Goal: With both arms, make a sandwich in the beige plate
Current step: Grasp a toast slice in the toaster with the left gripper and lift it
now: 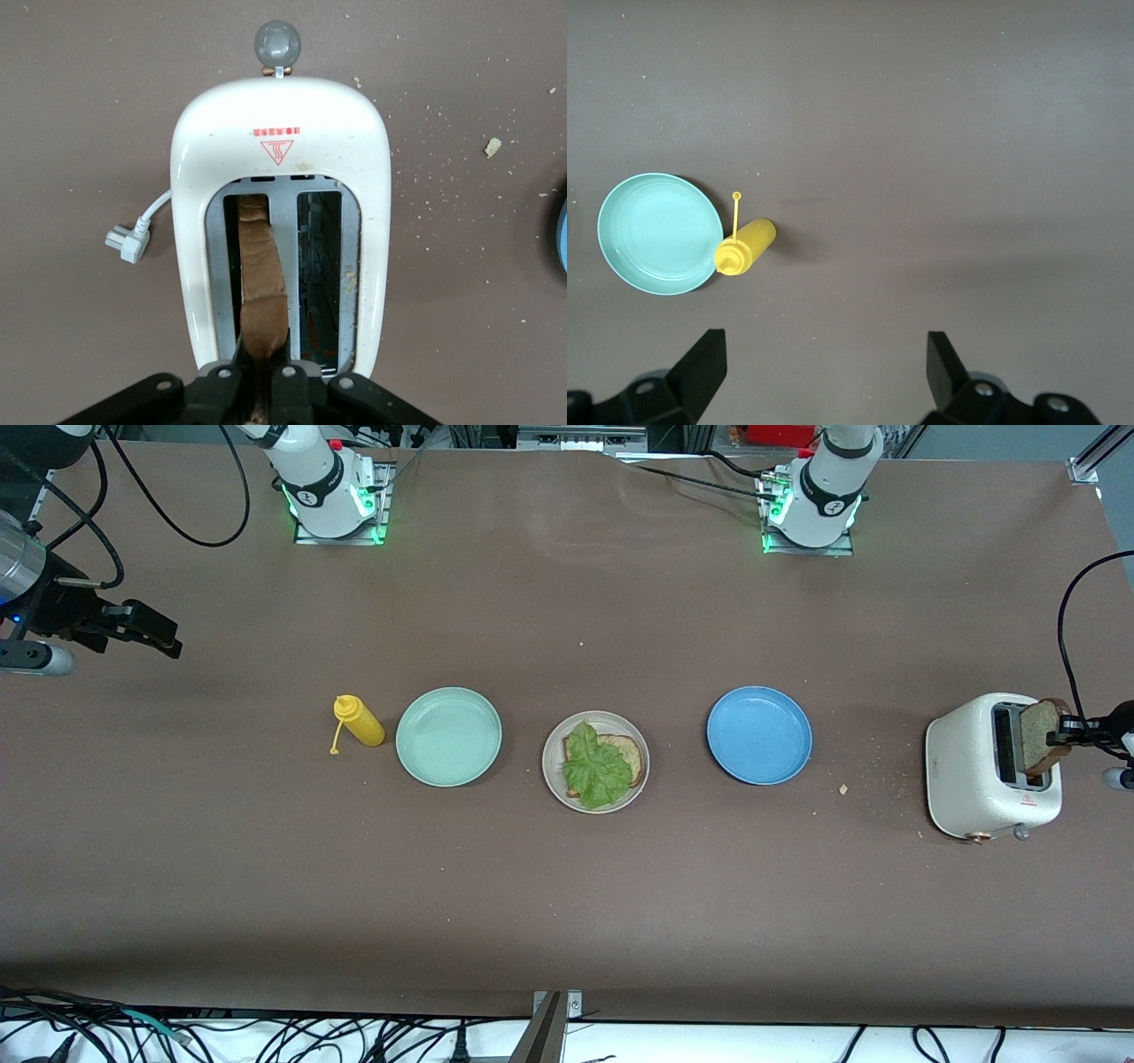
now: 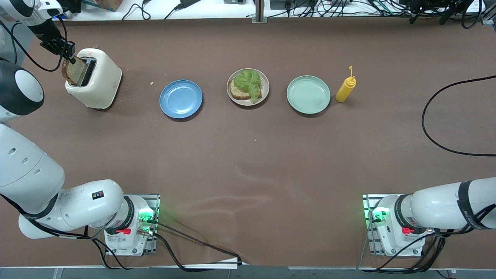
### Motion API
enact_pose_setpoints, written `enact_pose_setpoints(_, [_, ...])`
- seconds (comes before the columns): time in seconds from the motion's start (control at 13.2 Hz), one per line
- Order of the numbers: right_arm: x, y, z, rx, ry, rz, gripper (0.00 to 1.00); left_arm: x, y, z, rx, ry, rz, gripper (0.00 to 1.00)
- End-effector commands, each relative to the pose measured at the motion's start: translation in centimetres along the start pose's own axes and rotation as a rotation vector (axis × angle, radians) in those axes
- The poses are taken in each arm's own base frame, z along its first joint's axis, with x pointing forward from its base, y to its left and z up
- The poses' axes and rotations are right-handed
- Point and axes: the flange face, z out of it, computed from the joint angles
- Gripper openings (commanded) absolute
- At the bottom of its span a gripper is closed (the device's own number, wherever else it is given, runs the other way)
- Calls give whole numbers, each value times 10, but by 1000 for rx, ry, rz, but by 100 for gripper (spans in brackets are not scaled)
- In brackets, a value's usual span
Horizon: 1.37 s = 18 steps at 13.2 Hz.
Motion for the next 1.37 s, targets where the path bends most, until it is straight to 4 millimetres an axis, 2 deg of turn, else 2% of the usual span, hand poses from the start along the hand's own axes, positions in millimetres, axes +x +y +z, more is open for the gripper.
enact_pose_setpoints(0.0, [-9, -1, -3, 0, 16, 13, 100, -5, 7, -22, 28, 10, 46, 0])
enact_pose_setpoints(0.38, [-9, -3, -5, -1, 18, 7, 100, -2, 35, -92, 40, 42, 139, 0])
enact_pose_setpoints(0.46, [-9, -4, -5, -1, 19, 7, 100, 1, 47, -101, 28, 29, 155, 0])
enact_pose_setpoints(0.68, [-8, -2, -5, -2, 16, 9, 100, 11, 92, -103, -104, 21, 199, 0])
enact_pose_setpoints(0.84, [-8, -2, -4, -3, 13, 12, 100, 17, 120, -112, -188, 28, 201, 0])
enact_pose_setpoints(0.99, [-10, -12, -6, -6, 18, -6, 100, 32, 159, -98, -325, 5, 208, 0])
enact_pose_setpoints(1.29, [-10, -12, -6, -5, 18, -6, 100, 76, 249, -33, -642, -113, 219, 0])
